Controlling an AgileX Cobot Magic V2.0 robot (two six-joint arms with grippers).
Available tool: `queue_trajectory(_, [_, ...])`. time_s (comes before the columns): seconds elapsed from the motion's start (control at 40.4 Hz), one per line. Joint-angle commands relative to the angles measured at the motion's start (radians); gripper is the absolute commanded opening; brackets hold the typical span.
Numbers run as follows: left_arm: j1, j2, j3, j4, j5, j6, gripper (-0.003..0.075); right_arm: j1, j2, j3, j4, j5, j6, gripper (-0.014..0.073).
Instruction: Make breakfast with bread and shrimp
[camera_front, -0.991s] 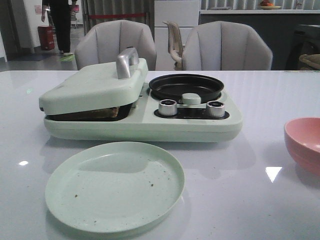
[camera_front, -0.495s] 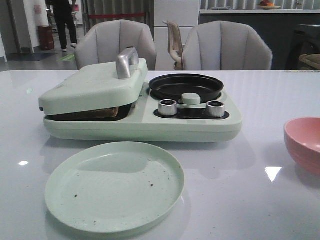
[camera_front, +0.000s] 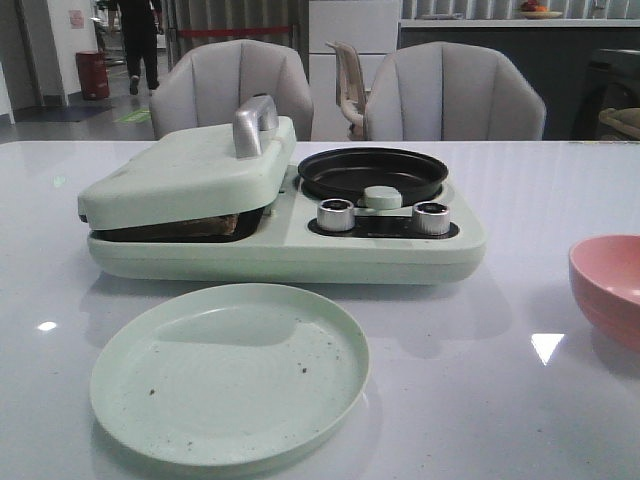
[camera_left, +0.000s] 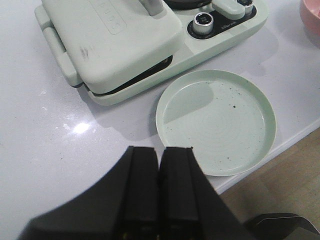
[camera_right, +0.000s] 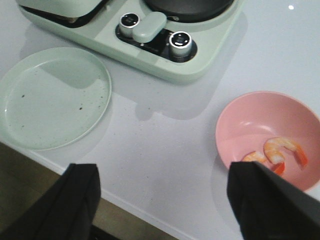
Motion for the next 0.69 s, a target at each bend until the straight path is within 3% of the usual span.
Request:
queue_trajectory(0.0, [-0.008, -0.001, -0.029, -0.018, -0.071, -0.012, 0.0101, -0.075, 0.088, -0.108, -0.036, -0.013, 0.028, 0.0621])
queue_trajectory(0.372, [-0.008, -0.001, -0.029, -0.018, -0.072, -0.012, 0.0101, -0.417, 0.440, -0.290, -0.041, 0.107, 0.010, 0.0621])
queue_trajectory(0.669, [-0.008, -0.001, -0.029, -0.018, -0.072, -0.012, 0.0101, -0.457, 0.678, -0.293, -0.122, 0.001, 0.000, 0.0621])
